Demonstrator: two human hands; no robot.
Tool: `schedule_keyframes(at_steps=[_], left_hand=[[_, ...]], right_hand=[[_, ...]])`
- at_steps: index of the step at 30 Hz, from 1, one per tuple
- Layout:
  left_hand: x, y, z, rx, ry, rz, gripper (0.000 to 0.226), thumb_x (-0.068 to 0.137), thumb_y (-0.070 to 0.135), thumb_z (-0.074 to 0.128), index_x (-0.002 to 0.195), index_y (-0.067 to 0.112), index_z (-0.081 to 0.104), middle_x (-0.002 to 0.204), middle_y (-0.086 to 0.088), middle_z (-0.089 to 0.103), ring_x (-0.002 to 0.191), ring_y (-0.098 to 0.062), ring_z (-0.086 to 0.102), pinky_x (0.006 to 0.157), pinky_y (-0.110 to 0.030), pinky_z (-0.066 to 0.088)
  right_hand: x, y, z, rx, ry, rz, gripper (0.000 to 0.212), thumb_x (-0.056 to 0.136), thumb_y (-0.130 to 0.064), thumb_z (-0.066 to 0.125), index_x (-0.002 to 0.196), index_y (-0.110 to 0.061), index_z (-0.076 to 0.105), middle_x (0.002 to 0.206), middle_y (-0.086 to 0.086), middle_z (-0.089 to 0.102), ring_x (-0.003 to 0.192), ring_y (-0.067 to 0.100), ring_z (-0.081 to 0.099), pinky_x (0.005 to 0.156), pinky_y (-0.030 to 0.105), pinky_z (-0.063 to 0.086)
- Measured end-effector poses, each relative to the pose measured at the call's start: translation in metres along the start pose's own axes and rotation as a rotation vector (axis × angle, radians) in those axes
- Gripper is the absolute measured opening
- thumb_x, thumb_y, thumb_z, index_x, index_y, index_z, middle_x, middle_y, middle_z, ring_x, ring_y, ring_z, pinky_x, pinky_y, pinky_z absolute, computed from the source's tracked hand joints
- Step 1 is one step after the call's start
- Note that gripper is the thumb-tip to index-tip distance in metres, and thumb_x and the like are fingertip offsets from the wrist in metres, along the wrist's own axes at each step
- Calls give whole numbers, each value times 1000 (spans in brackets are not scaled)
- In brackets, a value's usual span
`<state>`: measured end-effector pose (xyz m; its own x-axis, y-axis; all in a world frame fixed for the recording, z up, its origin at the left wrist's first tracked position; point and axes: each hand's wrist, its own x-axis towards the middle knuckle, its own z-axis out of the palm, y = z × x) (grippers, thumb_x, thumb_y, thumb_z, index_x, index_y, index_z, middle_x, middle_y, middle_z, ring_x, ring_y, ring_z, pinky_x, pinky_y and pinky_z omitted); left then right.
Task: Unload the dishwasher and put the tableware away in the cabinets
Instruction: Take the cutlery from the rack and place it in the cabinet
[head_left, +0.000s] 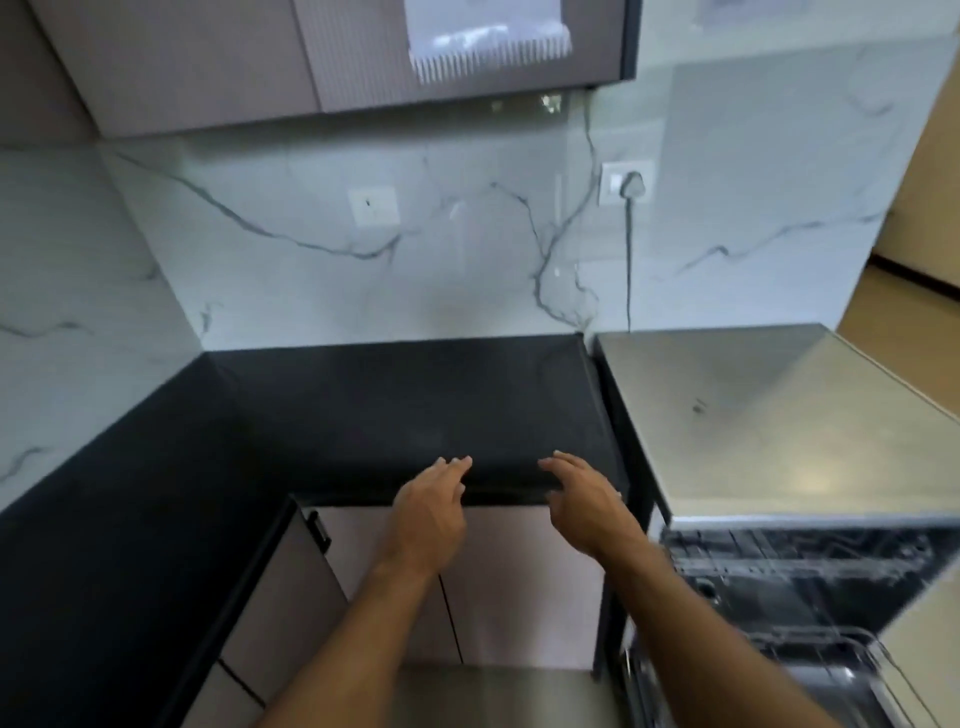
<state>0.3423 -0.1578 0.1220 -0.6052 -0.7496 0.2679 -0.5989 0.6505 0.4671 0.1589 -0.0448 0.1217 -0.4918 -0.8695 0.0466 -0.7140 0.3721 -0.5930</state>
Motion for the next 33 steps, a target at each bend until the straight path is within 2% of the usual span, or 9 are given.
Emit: schedule_keyframes(at_steps=[4, 8, 15, 19, 21, 25, 30, 33], left_hand=[[38, -22, -52, 54, 171, 93, 41, 103, 13, 41, 143, 21, 50, 142, -3, 54, 139, -13, 40, 112, -21, 25], [43, -59, -73, 59, 226, 84, 41, 102, 11, 43, 142, 19, 51, 140, -5, 57, 138, -15, 43, 112, -27, 32], [35, -123, -51, -1, 151, -25, 44, 101, 6, 43, 142, 19, 50, 144, -10, 52, 138, -19, 42, 109, -27, 34], [18, -152, -8, -34, 49, -74, 45, 101, 7, 41, 143, 22, 49, 146, -7, 49, 139, -18, 41, 110, -30, 37], [13, -167, 18, -50, -12, -97, 47, 100, 6, 41, 142, 25, 50, 146, -5, 49, 138, -17, 42, 111, -32, 39], [12, -186, 56, -56, -111, -154, 53, 97, 2, 40, 142, 26, 50, 147, -4, 49, 137, -17, 41, 112, -35, 39], [28, -204, 85, -36, -177, -170, 55, 94, -3, 41, 141, 23, 52, 145, -3, 51, 138, -15, 40, 112, -26, 32], [41, -216, 97, -27, -190, -168, 52, 93, -5, 43, 137, 17, 56, 138, -5, 57, 133, -20, 47, 110, -28, 35]], right_hand=[[46, -51, -15, 9, 122, -95, 49, 94, -11, 53, 142, -19, 50, 153, 2, 40, 139, 18, 39, 115, 29, 28], [60, -81, 5, 23, 134, -83, 46, 95, -13, 52, 140, -19, 52, 149, 2, 43, 133, 20, 45, 110, 31, 34], [71, -96, 81, 62, 38, 3, 42, 96, -11, 51, 136, -19, 57, 137, 2, 54, 125, 19, 52, 108, 31, 40], [73, -78, 138, 56, -118, 96, 30, 97, -19, 48, 116, -22, 70, 115, 5, 69, 107, 21, 64, 98, 39, 52], [74, -63, 167, 66, -205, 130, 26, 94, -15, 50, 108, -21, 72, 108, 5, 70, 102, 21, 64, 95, 41, 53], [85, -37, 213, 110, -315, 220, 45, 93, -4, 50, 134, -21, 59, 135, 4, 60, 125, 19, 55, 108, 35, 45], [118, -24, 245, 129, -386, 285, 64, 91, 4, 47, 150, -19, 38, 147, 9, 48, 131, 27, 49, 109, 36, 43], [140, -19, 260, 173, -426, 314, 66, 91, 4, 48, 152, -16, 33, 151, 10, 42, 135, 28, 44, 110, 34, 38]])
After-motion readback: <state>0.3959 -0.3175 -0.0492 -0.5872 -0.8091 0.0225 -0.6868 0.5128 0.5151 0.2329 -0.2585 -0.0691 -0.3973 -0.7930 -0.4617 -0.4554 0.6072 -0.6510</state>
